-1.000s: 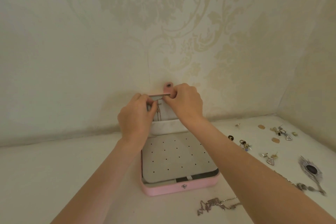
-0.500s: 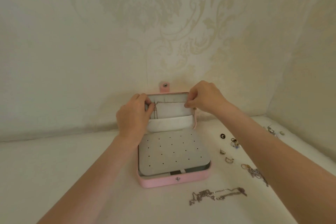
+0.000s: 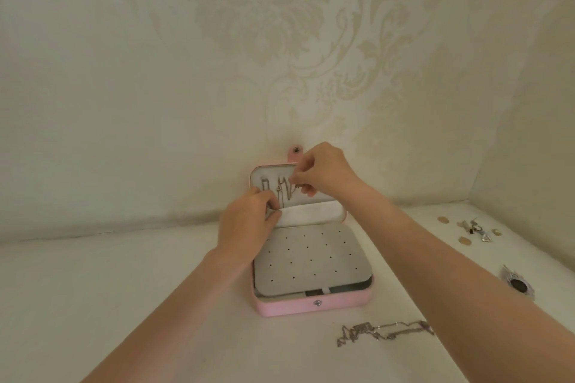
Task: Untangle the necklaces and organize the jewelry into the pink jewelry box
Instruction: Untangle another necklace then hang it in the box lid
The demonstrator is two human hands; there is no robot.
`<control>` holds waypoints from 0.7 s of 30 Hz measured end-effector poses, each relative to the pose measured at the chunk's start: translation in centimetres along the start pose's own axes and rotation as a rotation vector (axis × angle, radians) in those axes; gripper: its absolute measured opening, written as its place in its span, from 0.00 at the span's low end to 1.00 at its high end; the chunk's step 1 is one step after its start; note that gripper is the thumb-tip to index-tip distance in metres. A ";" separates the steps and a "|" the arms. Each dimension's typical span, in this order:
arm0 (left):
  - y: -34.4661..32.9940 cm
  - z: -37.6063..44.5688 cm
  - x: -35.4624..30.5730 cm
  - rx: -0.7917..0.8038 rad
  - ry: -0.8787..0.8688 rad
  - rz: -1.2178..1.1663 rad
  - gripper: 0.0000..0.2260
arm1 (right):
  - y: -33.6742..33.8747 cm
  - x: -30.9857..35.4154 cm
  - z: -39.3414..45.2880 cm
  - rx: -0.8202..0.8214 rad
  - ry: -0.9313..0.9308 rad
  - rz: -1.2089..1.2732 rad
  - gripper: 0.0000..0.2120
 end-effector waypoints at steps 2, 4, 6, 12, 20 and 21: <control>-0.1 0.1 0.3 0.002 0.023 -0.052 0.04 | -0.8 -0.2 0.1 -0.018 0.022 -0.049 0.09; -0.1 0.1 0.4 0.001 0.034 -0.097 0.03 | -1.2 -0.4 0.0 -0.019 0.031 -0.065 0.09; -0.2 0.2 0.5 -0.001 0.035 -0.112 0.03 | -1.4 -0.7 -0.2 0.007 0.031 -0.074 0.06; -0.2 0.1 0.5 -0.008 0.025 -0.118 0.03 | -1.1 -1.6 -0.3 0.035 0.000 -0.105 0.06; -0.3 0.0 0.4 0.005 0.041 -0.121 0.04 | -4.1 -1.9 -2.0 0.261 -0.065 -0.081 0.13; -0.2 0.0 0.3 0.003 0.044 -0.119 0.04 | -4.0 -1.9 -2.1 0.255 -0.065 -0.059 0.14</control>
Point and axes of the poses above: each hand's wrist, its own z-axis towards the middle knuckle, its own y-axis out of the back of the hand, x = y × z, the point moved 6 cm from there along z, towards the middle knuckle
